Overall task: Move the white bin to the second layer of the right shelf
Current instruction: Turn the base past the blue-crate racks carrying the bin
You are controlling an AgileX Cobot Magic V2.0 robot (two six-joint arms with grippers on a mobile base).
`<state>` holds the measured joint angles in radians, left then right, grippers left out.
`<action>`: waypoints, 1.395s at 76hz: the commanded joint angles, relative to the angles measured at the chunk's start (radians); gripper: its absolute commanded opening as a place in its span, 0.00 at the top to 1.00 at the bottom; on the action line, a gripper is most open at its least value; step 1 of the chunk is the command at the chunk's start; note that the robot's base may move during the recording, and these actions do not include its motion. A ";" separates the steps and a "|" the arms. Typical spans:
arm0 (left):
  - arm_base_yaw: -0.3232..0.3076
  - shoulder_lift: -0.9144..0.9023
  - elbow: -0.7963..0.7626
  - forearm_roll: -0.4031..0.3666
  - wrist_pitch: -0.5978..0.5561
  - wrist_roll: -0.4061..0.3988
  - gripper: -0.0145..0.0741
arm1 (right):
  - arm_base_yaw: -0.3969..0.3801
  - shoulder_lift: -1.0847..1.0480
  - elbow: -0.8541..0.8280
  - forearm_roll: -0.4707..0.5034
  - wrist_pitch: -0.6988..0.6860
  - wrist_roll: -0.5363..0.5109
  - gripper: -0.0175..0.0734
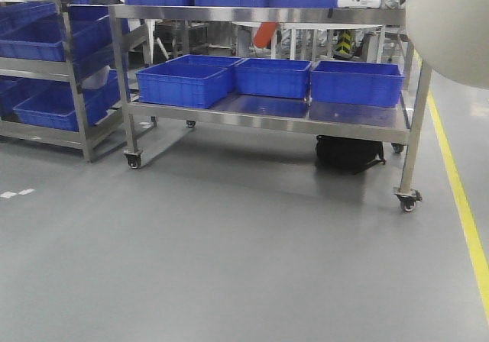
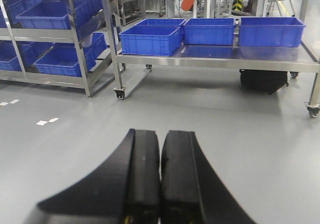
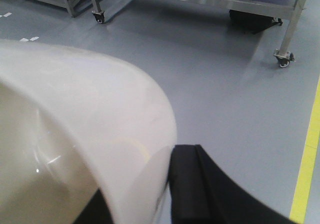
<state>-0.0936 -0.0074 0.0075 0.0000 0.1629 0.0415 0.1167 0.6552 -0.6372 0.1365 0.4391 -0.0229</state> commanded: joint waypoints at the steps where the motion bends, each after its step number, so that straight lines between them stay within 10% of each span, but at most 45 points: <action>1: -0.005 -0.014 0.037 0.000 -0.085 -0.003 0.74 | -0.004 -0.003 -0.033 0.009 -0.097 0.001 0.75; 106: -0.005 -0.014 0.037 0.000 -0.085 -0.003 0.74 | -0.004 -0.003 -0.033 0.009 -0.097 0.001 0.75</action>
<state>-0.0936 -0.0074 0.0075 0.0000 0.1629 0.0415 0.1167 0.6552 -0.6372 0.1365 0.4391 -0.0229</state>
